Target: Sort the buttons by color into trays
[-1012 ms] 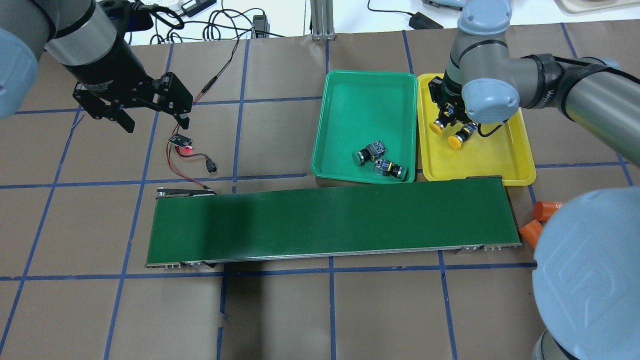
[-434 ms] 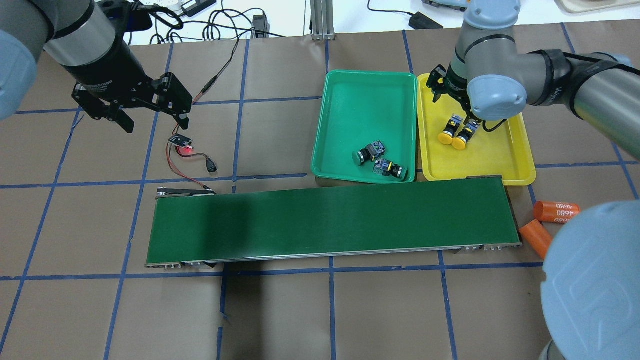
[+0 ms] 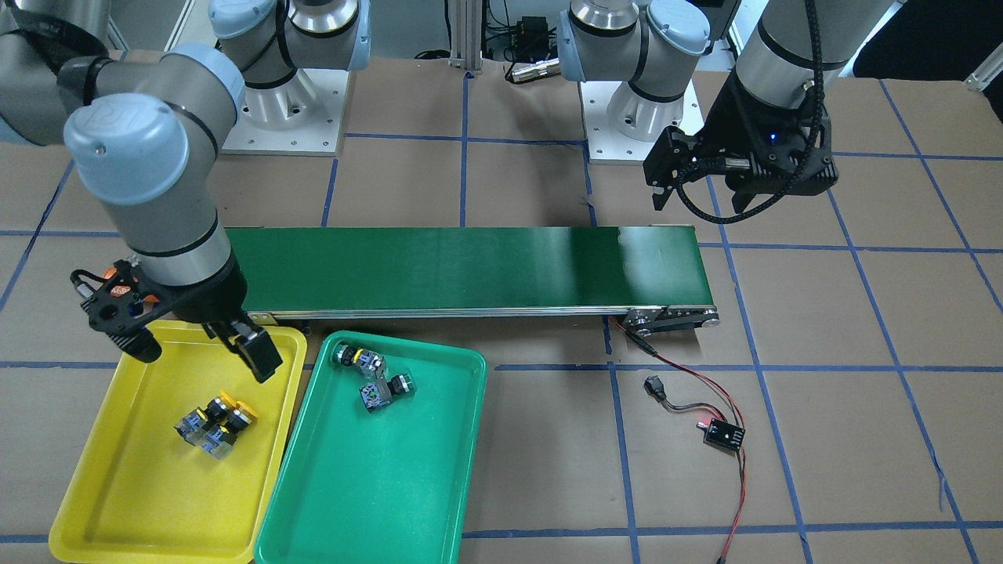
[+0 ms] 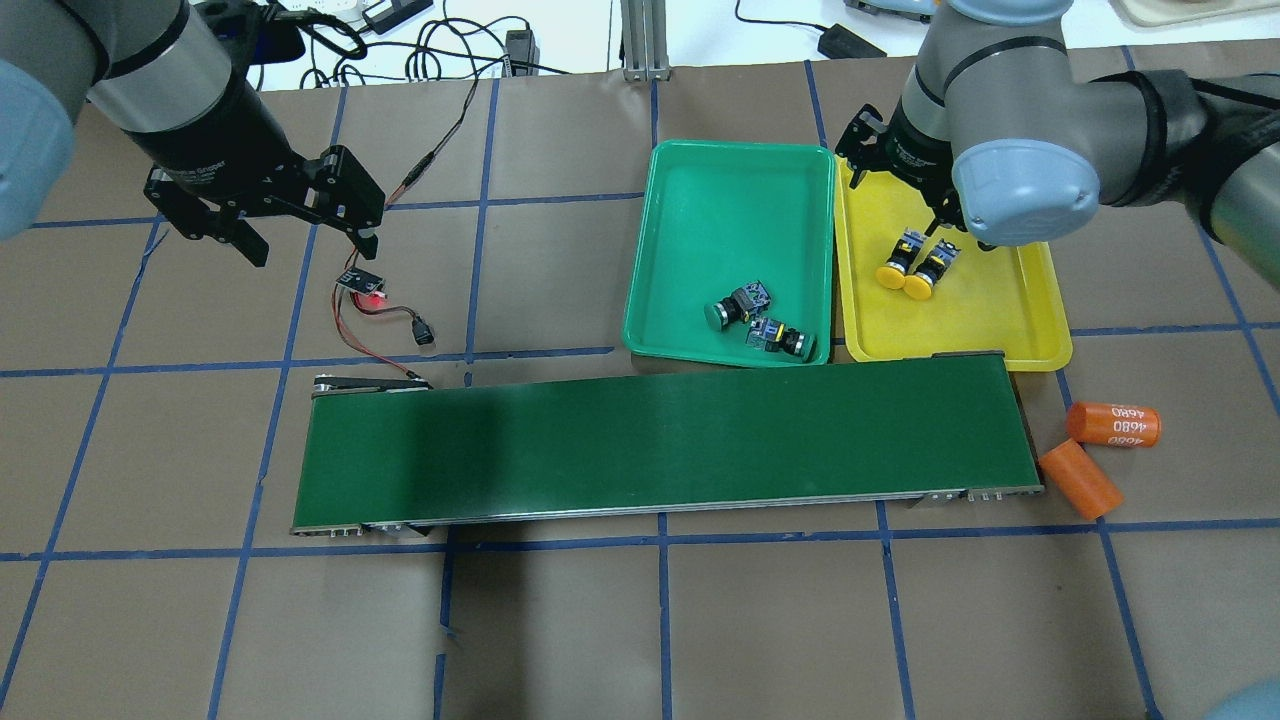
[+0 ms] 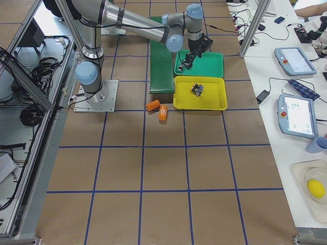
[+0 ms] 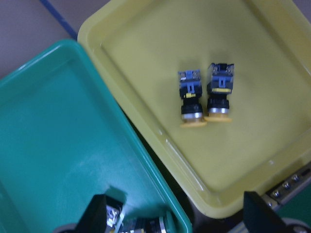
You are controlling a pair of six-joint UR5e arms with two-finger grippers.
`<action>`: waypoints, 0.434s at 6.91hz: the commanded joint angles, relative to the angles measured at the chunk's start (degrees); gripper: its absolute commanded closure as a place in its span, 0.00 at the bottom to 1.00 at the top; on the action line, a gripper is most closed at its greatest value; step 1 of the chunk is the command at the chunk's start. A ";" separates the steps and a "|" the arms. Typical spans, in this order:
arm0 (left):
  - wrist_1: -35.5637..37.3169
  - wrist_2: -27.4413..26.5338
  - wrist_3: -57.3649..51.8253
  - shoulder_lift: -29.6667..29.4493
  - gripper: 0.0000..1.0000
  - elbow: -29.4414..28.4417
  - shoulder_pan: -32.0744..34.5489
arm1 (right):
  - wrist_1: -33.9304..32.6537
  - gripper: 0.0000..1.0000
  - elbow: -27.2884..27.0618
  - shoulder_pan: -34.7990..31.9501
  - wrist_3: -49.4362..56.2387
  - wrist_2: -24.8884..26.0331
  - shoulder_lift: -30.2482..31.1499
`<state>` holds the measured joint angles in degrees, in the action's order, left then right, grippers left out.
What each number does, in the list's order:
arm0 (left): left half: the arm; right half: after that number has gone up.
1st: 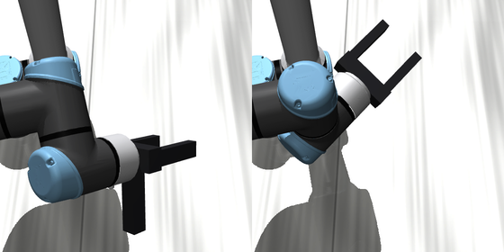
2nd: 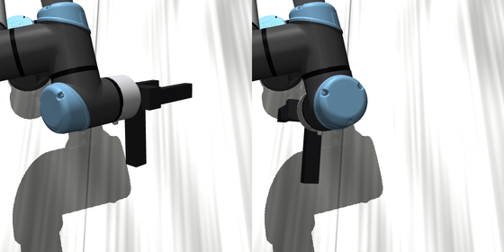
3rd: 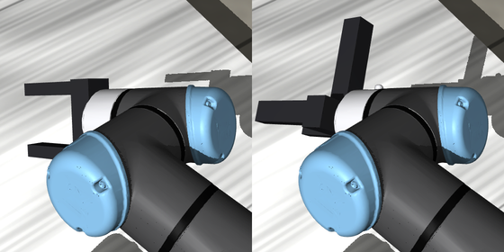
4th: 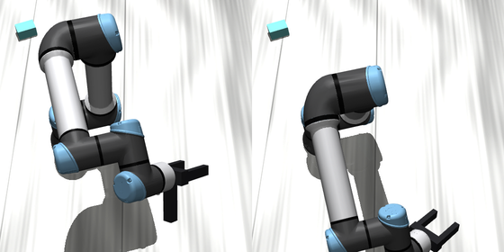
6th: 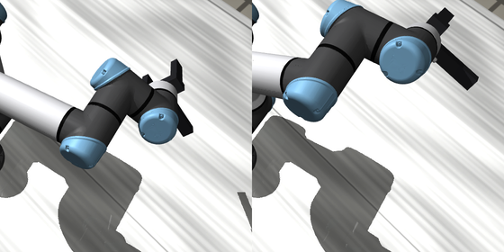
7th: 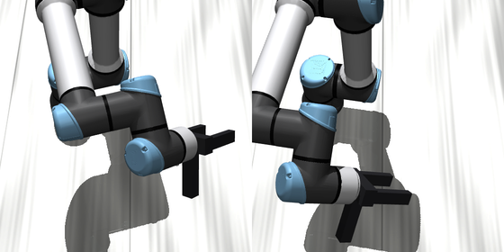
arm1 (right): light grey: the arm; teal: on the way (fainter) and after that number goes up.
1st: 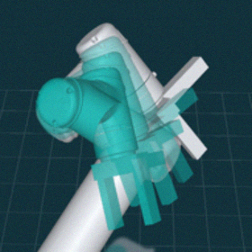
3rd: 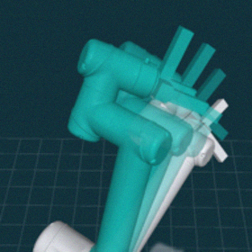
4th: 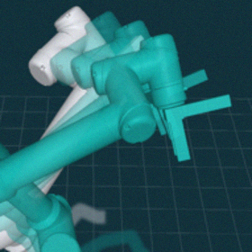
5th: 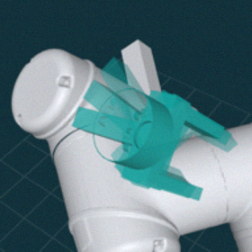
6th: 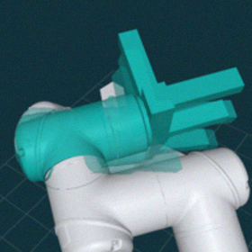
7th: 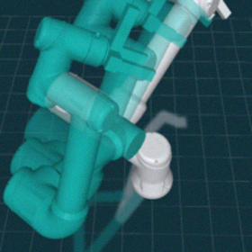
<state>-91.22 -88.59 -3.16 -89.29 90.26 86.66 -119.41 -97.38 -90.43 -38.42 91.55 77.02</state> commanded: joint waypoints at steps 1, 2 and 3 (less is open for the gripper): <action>-0.01 -0.09 0.00 -0.10 0.00 0.00 0.00 | 13.32 0.00 -1.50 -1.68 9.27 -1.46 6.52; -0.01 -0.09 0.00 -0.01 0.00 0.09 0.00 | 22.37 0.00 -1.59 -1.68 12.63 -1.64 11.96; -0.01 0.00 0.00 -0.10 0.00 0.00 0.00 | 27.07 0.00 -2.37 -1.68 15.19 -1.38 14.88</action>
<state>-91.23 -88.65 -3.16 -89.33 90.31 86.66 -99.53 -99.08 -92.04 -26.79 90.09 87.64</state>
